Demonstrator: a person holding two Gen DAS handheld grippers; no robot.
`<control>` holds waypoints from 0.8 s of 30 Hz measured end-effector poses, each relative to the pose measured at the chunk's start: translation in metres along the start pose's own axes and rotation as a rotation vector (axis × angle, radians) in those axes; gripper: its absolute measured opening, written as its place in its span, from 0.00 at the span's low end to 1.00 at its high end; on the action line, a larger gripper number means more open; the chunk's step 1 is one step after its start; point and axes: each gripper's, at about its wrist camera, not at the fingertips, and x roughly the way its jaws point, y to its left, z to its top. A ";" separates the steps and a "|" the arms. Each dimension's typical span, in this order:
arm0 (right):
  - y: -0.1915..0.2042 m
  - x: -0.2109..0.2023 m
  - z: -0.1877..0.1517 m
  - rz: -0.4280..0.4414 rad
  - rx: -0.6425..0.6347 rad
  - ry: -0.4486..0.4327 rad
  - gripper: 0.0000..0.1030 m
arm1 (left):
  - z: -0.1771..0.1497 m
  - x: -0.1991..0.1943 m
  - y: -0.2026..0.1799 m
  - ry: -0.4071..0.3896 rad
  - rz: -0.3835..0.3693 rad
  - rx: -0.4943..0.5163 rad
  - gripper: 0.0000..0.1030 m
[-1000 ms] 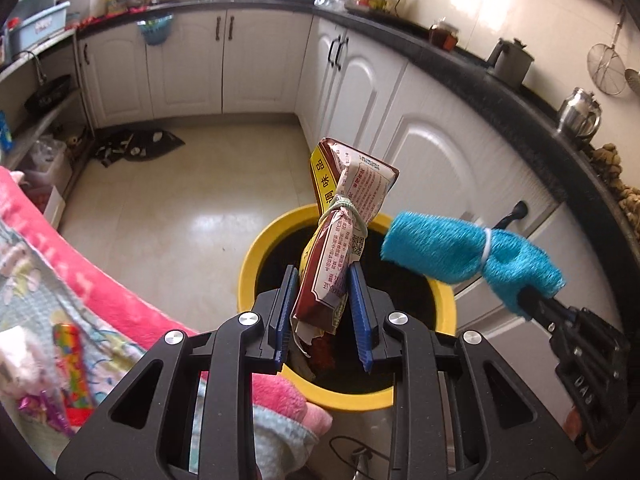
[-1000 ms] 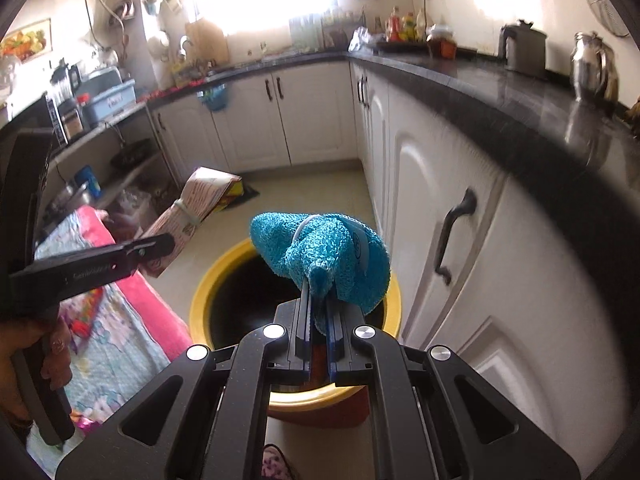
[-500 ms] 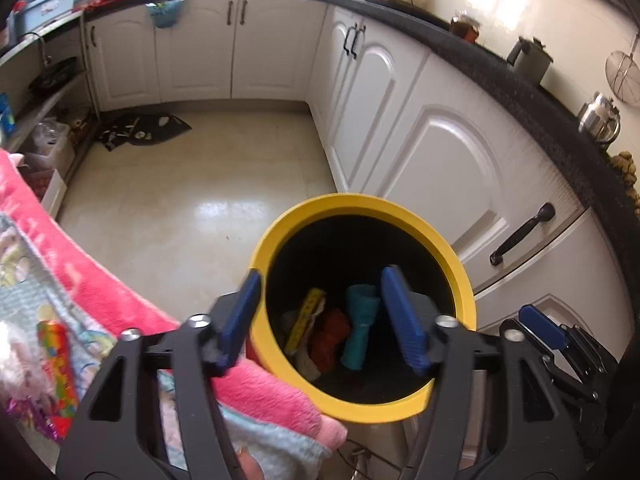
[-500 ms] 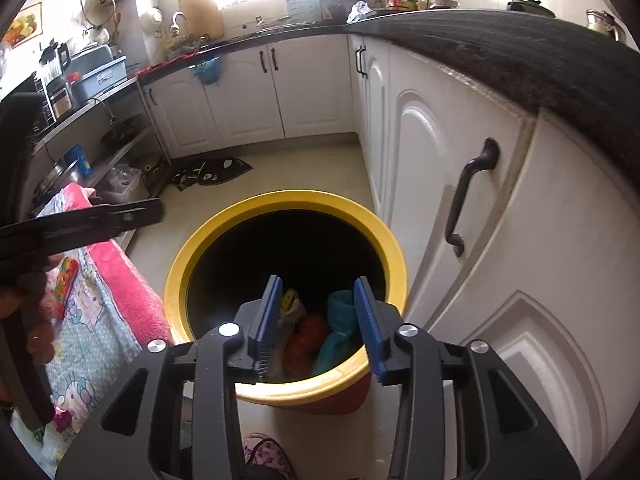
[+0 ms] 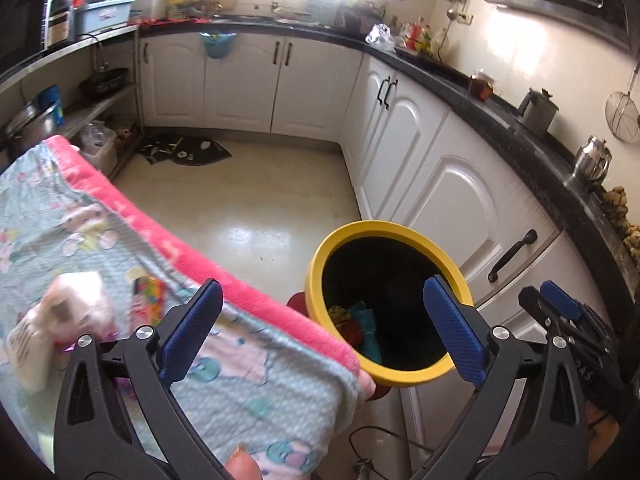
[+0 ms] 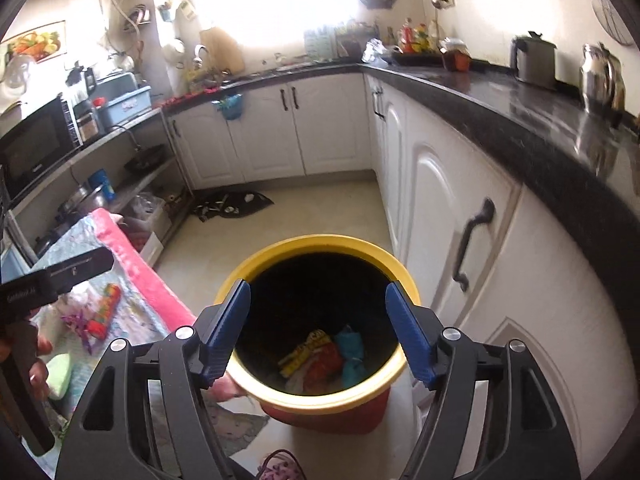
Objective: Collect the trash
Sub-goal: 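Move both grippers back over the remaining trash on the sheet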
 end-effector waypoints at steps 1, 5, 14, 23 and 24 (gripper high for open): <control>0.004 -0.003 0.002 0.009 -0.009 -0.005 0.66 | -0.001 -0.006 0.002 -0.008 0.005 0.000 0.90; 0.020 -0.012 0.006 0.035 -0.037 -0.024 0.70 | -0.009 -0.030 0.017 -0.038 0.021 -0.027 0.90; 0.068 -0.039 0.010 0.140 -0.110 -0.068 0.76 | -0.028 -0.078 0.061 -0.085 0.082 -0.088 0.90; 0.120 -0.057 0.007 0.259 -0.205 -0.065 0.76 | -0.047 -0.131 0.108 -0.143 0.170 -0.151 0.90; 0.126 -0.057 0.005 0.273 -0.214 -0.060 0.76 | -0.049 -0.136 0.113 -0.149 0.184 -0.159 0.90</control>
